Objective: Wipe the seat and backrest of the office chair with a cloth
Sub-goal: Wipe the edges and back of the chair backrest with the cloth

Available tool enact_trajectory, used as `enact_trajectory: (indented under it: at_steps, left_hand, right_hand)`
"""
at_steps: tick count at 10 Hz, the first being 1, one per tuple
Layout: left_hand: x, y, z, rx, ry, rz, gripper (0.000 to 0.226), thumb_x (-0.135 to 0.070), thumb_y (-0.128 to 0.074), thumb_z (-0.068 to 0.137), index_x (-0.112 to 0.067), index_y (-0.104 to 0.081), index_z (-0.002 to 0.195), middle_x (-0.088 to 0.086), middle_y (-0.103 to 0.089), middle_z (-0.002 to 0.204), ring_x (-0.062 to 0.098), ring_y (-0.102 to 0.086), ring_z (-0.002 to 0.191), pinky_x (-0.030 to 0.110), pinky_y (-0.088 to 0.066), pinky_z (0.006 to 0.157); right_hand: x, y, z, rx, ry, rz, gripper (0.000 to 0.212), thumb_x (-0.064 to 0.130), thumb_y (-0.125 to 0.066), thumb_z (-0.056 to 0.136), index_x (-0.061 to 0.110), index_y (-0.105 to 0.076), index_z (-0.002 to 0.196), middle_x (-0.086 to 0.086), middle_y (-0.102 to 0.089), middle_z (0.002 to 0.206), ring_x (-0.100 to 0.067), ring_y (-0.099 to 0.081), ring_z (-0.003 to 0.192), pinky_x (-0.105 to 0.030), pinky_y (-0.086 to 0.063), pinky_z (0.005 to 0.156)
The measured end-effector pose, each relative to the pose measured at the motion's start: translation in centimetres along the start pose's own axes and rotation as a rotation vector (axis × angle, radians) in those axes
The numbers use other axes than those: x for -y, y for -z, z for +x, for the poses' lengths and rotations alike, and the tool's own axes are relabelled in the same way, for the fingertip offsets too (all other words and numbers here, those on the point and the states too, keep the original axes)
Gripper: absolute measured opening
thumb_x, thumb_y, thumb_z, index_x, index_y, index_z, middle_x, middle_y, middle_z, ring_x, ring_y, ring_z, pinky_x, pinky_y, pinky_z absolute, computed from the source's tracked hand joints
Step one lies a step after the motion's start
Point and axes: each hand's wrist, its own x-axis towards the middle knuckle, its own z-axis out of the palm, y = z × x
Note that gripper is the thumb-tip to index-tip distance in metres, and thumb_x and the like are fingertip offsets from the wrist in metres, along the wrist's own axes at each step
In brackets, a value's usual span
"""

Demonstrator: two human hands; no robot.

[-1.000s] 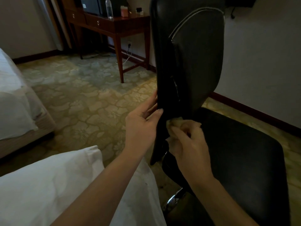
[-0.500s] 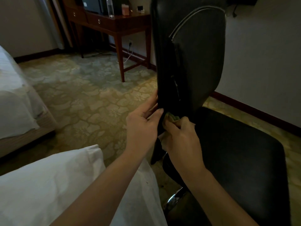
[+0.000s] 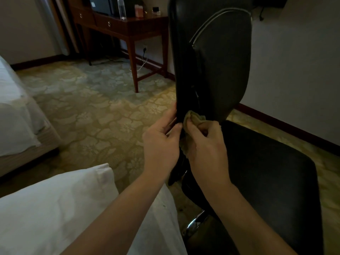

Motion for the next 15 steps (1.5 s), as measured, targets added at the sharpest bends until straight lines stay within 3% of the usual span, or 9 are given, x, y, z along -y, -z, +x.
enact_trajectory:
  at_steps: [2, 3, 4, 6, 7, 8, 10, 13, 15]
  left_hand:
    - [0.2, 0.1, -0.1, -0.005, 0.007, -0.008, 0.055, 0.005, -0.058, 0.099, -0.037, -0.055, 0.135, -0.008, -0.066, 0.136, 0.003, -0.06, 0.127, 0.031, -0.05, 0.108]
    - [0.3, 0.4, -0.1, 0.022, 0.015, -0.006, 0.053, 0.003, -0.058, 0.099, -0.029, -0.053, 0.141, -0.007, -0.066, 0.137, 0.002, -0.06, 0.126, 0.025, -0.05, 0.105]
    - [0.9, 0.4, -0.4, 0.044, 0.022, 0.012, 0.053, -0.001, -0.057, 0.101, -0.032, -0.05, 0.144, -0.01, -0.064, 0.139, 0.0, -0.059, 0.127, 0.021, -0.049, 0.104]
    - [3.1, 0.6, -1.1, 0.049, 0.13, 0.08, 0.045, -0.014, -0.05, 0.107, -0.03, -0.048, 0.149, -0.013, -0.06, 0.144, 0.0, -0.054, 0.132, 0.036, -0.048, 0.112]
    - [3.3, 0.8, -1.1, 0.039, 0.152, 0.075, 0.042, -0.014, -0.047, 0.108, -0.03, -0.051, 0.147, -0.014, -0.06, 0.143, 0.002, -0.054, 0.134, 0.04, -0.046, 0.114]
    - [3.1, 0.8, -1.1, 0.045, 0.14, 0.096, 0.046, -0.008, -0.051, 0.106, -0.03, -0.051, 0.146, -0.013, -0.064, 0.138, -0.001, -0.057, 0.129, 0.034, -0.049, 0.11]
    - [3.3, 0.9, -1.2, 0.049, 0.136, 0.12, 0.048, -0.008, -0.054, 0.104, -0.025, -0.05, 0.149, -0.013, -0.068, 0.132, -0.002, -0.061, 0.123, 0.033, -0.051, 0.107]
    - [3.6, 0.7, -1.4, 0.032, 0.121, 0.148, 0.048, -0.009, -0.052, 0.105, -0.031, -0.049, 0.148, -0.01, -0.069, 0.131, 0.001, -0.062, 0.123, 0.035, -0.053, 0.105]
    - [3.4, 0.7, -1.3, 0.032, 0.129, 0.122, 0.048, -0.006, -0.053, 0.105, -0.025, -0.05, 0.149, -0.014, -0.069, 0.128, -0.003, -0.062, 0.12, 0.02, -0.053, 0.099]
  right_hand:
    - [-2.1, -2.1, -3.9, 0.215, -0.051, -0.111, 0.037, 0.001, -0.061, 0.088, 0.015, -0.062, 0.122, -0.007, -0.049, 0.102, -0.025, -0.053, 0.09, -0.031, -0.051, 0.066]
    - [-2.7, -0.4, -5.5, 0.192, -0.125, -0.041, 0.037, 0.008, -0.062, 0.09, 0.016, -0.063, 0.126, -0.002, -0.053, 0.118, -0.009, -0.052, 0.103, -0.016, -0.052, 0.084]
    - [-1.7, 0.9, -5.4, 0.103, -0.085, -0.031, 0.044, 0.014, -0.061, 0.089, 0.012, -0.059, 0.132, -0.006, -0.051, 0.131, 0.001, -0.043, 0.113, 0.0, -0.034, 0.096]
    - [-0.6, 0.4, -2.3, -0.001, -0.01, -0.051, 0.04, 0.019, -0.044, 0.097, 0.008, -0.061, 0.131, -0.017, -0.056, 0.123, -0.025, -0.058, 0.107, -0.031, -0.055, 0.09]
    - [-0.6, -0.5, -1.9, 0.012, -0.011, -0.092, 0.036, 0.014, -0.056, 0.094, 0.011, -0.061, 0.13, -0.015, -0.056, 0.115, -0.025, -0.058, 0.098, -0.035, -0.057, 0.078]
    - [-0.9, -1.7, -2.6, 0.043, -0.016, -0.114, 0.04, 0.01, -0.068, 0.091, 0.016, -0.059, 0.129, -0.011, -0.054, 0.108, -0.023, -0.055, 0.092, -0.036, -0.056, 0.069]
    - [-2.4, -1.2, -4.2, 0.239, -0.102, -0.074, 0.031, 0.014, -0.057, 0.09, 0.015, -0.066, 0.12, -0.004, -0.053, 0.103, -0.022, -0.056, 0.087, -0.038, -0.057, 0.07]
    - [-1.8, 1.2, -4.1, -0.018, -0.073, 0.047, 0.04, 0.009, -0.062, 0.089, 0.014, -0.062, 0.129, -0.006, -0.058, 0.123, -0.014, -0.058, 0.108, -0.027, -0.052, 0.09]
    - [-1.2, -1.6, -2.8, 0.098, -0.043, -0.055, 0.032, 0.015, -0.059, 0.092, 0.011, -0.065, 0.124, -0.008, -0.055, 0.103, -0.022, -0.058, 0.085, -0.039, -0.056, 0.067]
